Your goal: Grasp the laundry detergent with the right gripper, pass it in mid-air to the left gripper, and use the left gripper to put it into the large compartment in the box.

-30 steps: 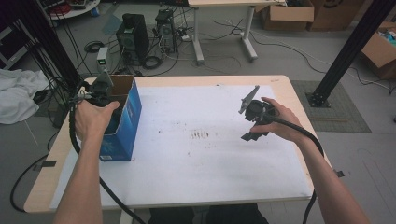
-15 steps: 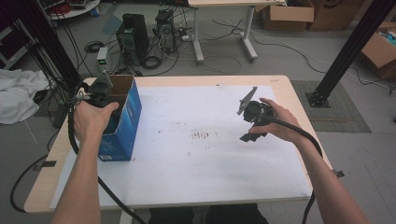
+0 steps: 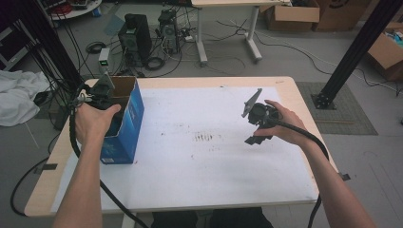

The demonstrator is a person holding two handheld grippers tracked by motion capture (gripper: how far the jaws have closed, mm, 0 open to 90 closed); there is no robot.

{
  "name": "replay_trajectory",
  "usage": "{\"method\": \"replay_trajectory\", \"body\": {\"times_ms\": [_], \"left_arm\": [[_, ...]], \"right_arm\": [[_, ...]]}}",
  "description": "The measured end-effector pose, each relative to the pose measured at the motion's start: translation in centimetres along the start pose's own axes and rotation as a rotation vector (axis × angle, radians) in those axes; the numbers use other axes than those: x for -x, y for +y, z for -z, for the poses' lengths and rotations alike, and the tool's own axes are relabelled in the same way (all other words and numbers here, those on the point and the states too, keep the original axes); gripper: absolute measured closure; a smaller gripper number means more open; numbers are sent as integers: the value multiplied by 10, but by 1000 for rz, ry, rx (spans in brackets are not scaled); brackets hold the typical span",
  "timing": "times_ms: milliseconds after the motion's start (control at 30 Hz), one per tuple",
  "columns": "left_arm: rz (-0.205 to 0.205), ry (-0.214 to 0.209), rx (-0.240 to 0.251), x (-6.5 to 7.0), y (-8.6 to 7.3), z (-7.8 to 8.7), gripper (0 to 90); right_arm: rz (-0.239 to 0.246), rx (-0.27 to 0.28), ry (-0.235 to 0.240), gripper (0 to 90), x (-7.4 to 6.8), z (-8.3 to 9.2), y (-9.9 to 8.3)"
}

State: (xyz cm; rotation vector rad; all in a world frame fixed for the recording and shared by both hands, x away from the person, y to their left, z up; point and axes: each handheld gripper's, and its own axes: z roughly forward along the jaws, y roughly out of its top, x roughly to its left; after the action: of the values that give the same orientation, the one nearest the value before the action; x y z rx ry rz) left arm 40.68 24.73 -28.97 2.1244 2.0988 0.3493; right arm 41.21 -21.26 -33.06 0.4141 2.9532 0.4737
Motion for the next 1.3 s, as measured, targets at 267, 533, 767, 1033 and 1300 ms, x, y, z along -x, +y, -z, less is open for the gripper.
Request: {"method": "replay_trajectory", "body": {"times_ms": [267, 533, 767, 1033, 1300], "left_arm": [[-2, 5, 9, 1, 0, 0, 365], [-3, -1, 7, 0, 0, 0, 355], [-2, -8, 12, 0, -1, 1, 346], [1, -9, 26, 0, -2, 5, 339], [5, -14, 33, 1, -1, 10, 312]], "right_arm": [[2, -1, -1, 179, 0, 0, 0], [0, -4, -1, 179, 0, 0, -1], [1, -5, -1, 179, 0, -1, 0], [1, -6, 0, 179, 0, -1, 0], [1, -7, 1, 179, 0, -1, 1]]}}
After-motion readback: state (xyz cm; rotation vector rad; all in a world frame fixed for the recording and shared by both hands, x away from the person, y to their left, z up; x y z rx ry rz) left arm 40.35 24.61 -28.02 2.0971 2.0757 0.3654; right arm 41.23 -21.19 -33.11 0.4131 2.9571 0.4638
